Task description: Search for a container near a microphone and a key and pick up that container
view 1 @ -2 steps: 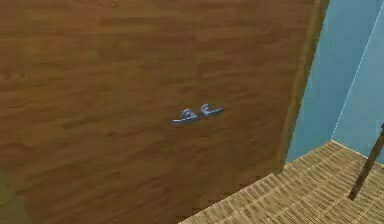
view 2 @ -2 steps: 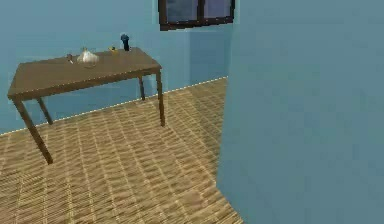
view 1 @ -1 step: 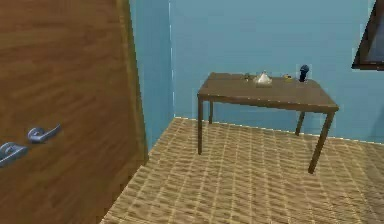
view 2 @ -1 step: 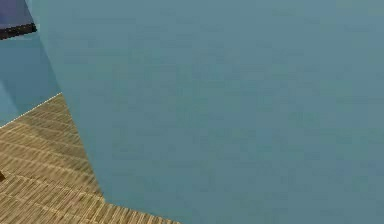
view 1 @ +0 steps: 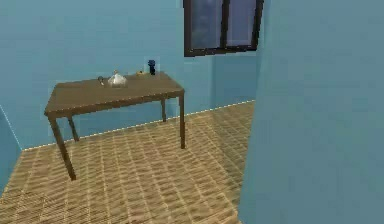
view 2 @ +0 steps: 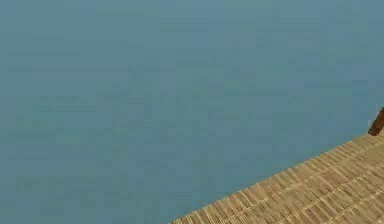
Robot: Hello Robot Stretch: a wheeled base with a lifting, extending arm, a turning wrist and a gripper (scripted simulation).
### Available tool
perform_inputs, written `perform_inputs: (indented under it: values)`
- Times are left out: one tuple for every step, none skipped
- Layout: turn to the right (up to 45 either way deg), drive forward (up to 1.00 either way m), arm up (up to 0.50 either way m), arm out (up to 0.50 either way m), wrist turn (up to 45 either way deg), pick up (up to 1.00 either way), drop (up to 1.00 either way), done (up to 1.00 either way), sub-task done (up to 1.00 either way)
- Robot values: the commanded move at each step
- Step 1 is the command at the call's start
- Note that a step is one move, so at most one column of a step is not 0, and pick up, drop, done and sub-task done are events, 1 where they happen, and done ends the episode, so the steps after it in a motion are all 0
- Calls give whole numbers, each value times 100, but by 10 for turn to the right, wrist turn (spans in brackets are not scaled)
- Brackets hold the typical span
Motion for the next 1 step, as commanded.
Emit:
perform_inputs:
  values:
    - [0,100,0,0,0,0,0,0,0]
